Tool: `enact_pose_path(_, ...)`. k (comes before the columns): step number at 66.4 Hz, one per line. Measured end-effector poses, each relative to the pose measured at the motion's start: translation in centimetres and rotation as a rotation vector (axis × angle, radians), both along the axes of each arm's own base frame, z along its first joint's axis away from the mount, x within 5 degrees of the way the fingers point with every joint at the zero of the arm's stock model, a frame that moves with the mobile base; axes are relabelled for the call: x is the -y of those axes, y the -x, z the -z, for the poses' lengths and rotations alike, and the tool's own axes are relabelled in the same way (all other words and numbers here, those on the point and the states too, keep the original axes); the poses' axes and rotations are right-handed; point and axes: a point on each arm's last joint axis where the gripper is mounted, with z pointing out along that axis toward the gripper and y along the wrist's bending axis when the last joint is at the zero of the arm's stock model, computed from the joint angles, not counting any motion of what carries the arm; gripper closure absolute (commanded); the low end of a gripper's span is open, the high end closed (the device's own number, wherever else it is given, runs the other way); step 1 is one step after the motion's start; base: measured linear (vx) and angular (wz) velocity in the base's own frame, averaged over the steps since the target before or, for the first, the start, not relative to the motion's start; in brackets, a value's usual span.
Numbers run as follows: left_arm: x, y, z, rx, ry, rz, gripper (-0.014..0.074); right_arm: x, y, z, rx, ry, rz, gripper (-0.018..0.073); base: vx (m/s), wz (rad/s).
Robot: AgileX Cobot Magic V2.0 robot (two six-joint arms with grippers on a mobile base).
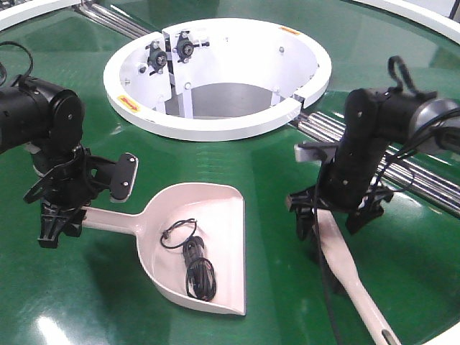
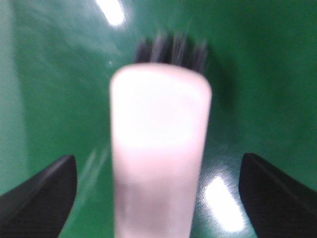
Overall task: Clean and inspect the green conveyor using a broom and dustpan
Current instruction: 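Lower the brush, open the right gripper and withdraw it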
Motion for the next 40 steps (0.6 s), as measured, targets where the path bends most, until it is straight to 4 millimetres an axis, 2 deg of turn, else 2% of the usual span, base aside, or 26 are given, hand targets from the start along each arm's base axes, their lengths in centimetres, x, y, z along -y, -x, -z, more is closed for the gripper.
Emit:
enact_pose_path(12,0.0,0.0,0.0,0.0,0.0,0.0,0.0619,0.3,0.1,-4.5,0.234,-0.034,0.002,-0.0053,0.0,0.0)
enact_pose_path(19,0.0,0.0,0.0,0.0,0.0,0.0,0.0619,0.6,0.8,-7.9,0.389,-0.039,-0.009,-0.0039,0.0,0.0)
enact_pose_path(30,0.0,0.0,0.0,0.0,0.0,0.0,0.0619,1.1,2.5,-12.7,0.589,-0.039,-0.027,-0.0017,0.0,0.0)
enact_pose_path(40,0.0,0.0,0.0,0.0,0.0,0.0,0.0619,1.9,4.6,-15.9,0.704,-0.039,-0.03,-0.0017,0.0,0.0)
